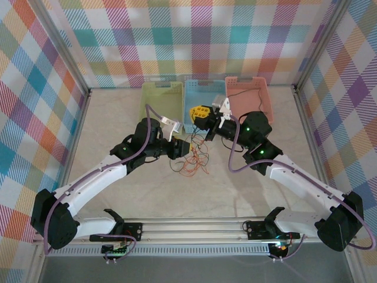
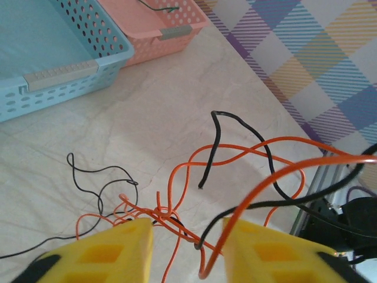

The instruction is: Untangle the cables

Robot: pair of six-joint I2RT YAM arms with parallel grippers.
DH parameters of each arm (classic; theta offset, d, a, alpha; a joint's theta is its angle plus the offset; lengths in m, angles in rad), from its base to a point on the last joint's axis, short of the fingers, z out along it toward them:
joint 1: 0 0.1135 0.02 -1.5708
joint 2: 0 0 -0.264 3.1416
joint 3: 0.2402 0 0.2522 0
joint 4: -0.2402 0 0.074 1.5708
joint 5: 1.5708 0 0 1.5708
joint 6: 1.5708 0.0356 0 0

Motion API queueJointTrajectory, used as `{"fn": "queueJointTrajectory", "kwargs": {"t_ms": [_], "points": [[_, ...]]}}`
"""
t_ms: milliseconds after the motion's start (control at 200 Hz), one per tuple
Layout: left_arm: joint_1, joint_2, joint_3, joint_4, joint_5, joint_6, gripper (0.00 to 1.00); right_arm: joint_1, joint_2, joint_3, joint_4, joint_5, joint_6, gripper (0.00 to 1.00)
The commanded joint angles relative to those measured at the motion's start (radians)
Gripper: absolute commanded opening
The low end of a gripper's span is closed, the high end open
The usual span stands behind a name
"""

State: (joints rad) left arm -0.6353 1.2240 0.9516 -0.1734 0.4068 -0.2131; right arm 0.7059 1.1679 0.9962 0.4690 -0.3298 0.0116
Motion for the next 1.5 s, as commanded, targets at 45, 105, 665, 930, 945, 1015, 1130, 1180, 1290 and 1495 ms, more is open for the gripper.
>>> {"fn": "queueJointTrajectory", "kwargs": {"t_ms": [45,105,665,930,945,1015,1130,1180,1290,1495], "points": [[-0.01,-0.01,0.021,0.027,-0.023,0.011,0.16,-0.006,-0.028,-0.005,0.009,-0.019,-0.012,0.0],[-0.01,-0.013,0.021,0.02,-0.031,0.008,0.04,-0.007,-0.034,-0.005,0.007,-0.017,-0.014,0.0],[0.052,-0.238,-0.162,-0.33,-0.536,-0.233,0.0,-0.026,-0.346,-0.1,0.03,0.404,-0.247,0.0],[0.146,-0.289,-0.216,-0.353,-0.502,-0.27,0.0,-0.045,-0.472,-0.147,0.067,0.584,-0.294,0.0],[0.147,-0.288,-0.215,-0.355,-0.501,-0.27,0.0,-0.045,-0.47,-0.144,0.053,0.582,-0.294,0.0],[0.153,-0.283,-0.209,-0.379,-0.526,-0.268,0.0,-0.045,-0.464,-0.121,0.007,0.584,-0.305,0.0],[0.185,-0.292,-0.223,-0.4,-0.538,-0.269,0.0,-0.051,-0.479,-0.121,0.041,0.646,-0.337,0.0],[0.203,-0.302,-0.235,-0.397,-0.523,-0.275,0.0,-0.057,-0.48,-0.117,0.042,0.65,-0.337,0.0],[0.237,-0.318,-0.243,-0.415,-0.542,-0.277,0.0,-0.063,-0.489,-0.099,0.023,0.691,-0.363,0.0],[0.352,-0.368,-0.275,-0.436,-0.535,-0.3,0.0,-0.068,-0.575,-0.103,0.028,0.798,-0.403,0.0]]}}
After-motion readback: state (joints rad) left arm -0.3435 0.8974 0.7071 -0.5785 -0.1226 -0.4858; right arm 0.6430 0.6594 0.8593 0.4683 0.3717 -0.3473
